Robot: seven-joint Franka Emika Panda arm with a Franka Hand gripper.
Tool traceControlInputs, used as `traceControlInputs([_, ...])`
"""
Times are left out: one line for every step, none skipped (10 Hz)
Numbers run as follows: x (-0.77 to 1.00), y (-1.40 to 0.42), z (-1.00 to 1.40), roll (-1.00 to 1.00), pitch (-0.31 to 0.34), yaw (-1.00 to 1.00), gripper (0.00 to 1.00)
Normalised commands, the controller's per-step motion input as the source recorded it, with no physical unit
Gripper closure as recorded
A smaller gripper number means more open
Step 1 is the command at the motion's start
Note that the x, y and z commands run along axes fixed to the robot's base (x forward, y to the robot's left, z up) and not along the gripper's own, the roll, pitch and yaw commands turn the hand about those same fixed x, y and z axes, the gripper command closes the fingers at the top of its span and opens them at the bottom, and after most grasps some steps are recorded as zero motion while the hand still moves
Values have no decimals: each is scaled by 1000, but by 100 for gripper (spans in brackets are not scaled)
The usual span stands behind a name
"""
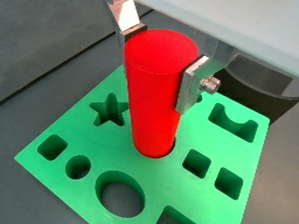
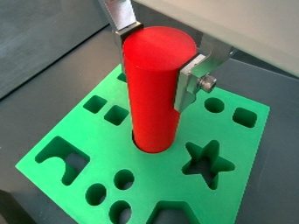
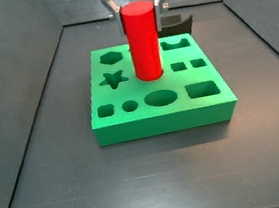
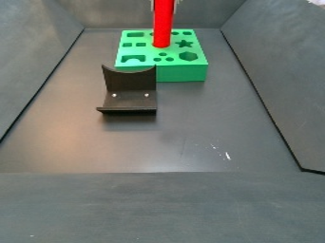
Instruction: Insert the round object.
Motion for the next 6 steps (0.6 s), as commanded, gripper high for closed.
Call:
traceControlInputs([57, 0, -183, 0, 83, -114, 100])
traceControlInputs([177, -31, -243, 34, 284, -94, 100])
traceControlInputs([186, -54, -229, 64, 353, -54, 100])
traceControlInputs([106, -37, -206, 51, 274, -14, 100])
traceControlInputs([123, -23, -200, 39, 269, -11, 100])
traceControlInputs([0, 0, 0, 0, 0, 0, 100])
